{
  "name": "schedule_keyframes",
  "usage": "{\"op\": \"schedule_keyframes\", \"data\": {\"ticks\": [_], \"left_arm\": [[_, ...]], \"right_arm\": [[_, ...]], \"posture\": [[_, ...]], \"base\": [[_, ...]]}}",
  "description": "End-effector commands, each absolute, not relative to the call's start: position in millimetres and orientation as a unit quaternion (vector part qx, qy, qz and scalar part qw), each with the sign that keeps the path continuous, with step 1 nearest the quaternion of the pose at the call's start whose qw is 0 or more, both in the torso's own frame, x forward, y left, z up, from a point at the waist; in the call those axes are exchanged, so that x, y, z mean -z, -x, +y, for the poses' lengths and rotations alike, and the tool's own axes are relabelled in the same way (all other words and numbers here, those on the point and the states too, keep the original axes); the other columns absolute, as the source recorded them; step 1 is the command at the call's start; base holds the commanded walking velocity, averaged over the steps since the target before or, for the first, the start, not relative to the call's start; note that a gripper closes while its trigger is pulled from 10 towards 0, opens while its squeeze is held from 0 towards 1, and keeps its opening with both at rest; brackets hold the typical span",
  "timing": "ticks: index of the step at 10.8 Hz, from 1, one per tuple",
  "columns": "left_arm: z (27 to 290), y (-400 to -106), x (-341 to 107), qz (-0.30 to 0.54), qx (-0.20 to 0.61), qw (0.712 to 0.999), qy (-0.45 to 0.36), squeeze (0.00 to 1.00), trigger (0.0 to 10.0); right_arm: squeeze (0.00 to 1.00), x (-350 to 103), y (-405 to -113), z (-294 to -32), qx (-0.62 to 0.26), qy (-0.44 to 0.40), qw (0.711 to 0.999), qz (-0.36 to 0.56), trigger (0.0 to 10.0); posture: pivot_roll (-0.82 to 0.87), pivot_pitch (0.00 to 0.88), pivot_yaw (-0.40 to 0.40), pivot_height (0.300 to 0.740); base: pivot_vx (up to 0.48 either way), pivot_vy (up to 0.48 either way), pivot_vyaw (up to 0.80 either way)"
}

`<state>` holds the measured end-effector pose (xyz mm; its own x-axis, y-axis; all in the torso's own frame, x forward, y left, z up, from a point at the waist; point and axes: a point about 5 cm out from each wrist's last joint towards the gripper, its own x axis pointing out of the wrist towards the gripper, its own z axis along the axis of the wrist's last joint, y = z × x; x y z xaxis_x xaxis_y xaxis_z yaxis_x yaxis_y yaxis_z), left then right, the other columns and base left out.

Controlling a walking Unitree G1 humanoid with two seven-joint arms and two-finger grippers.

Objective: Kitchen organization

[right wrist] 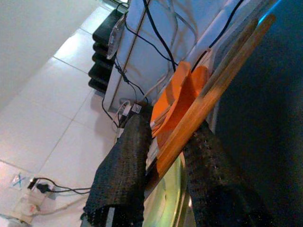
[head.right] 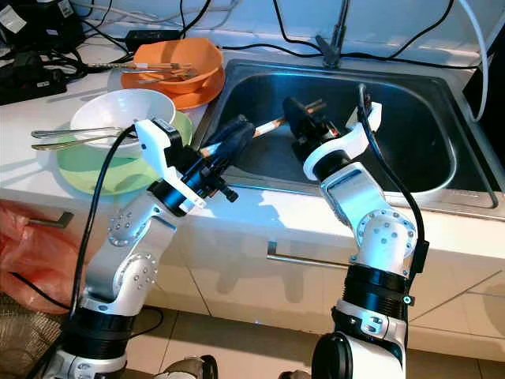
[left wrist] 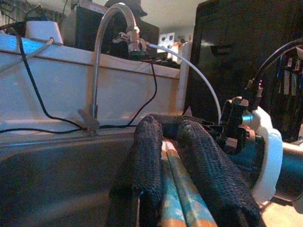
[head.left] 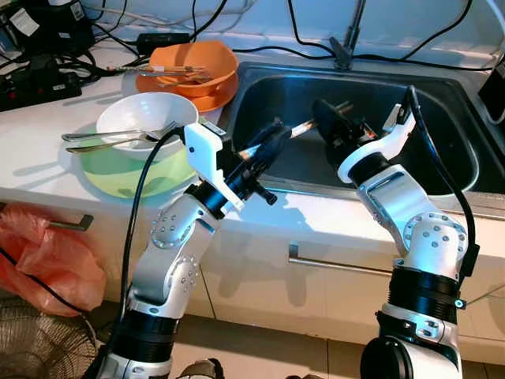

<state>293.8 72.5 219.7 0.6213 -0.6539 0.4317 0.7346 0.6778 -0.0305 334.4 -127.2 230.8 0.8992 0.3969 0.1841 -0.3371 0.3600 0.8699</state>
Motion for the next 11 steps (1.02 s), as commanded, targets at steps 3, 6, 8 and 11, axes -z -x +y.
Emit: {"op": "schedule_keyframes", "data": {"ticks": [3, 6, 8, 11], "left_arm": [[70, -293, -219, -0.198, 0.389, 0.894, 0.095, 0.00, 0.0], [61, -290, -217, -0.189, 0.394, 0.895, 0.087, 0.00, 9.6], [57, -291, -209, -0.173, 0.379, 0.905, 0.085, 0.80, 10.0], [56, -291, -207, -0.164, 0.380, 0.906, 0.088, 1.00, 10.0]], "right_arm": [[0.00, -231, -336, -128, -0.214, -0.520, 0.826, 0.036, 0.0], [0.00, -230, -337, -128, -0.210, -0.523, 0.825, 0.040, 0.0], [0.00, -229, -338, -128, -0.205, -0.526, 0.825, 0.041, 0.0], [0.00, -224, -342, -135, -0.164, -0.528, 0.832, 0.034, 0.0]], "posture": [[0.02, 0.104, 0.008, 0.740], [0.02, 0.104, 0.010, 0.740], [0.02, 0.105, 0.006, 0.740], [0.02, 0.106, 0.007, 0.740]], "base": [[0.000, 0.000, 0.00], [0.000, 0.000, 0.00], [0.000, 0.000, 0.00], [0.000, 0.000, 0.00]]}}
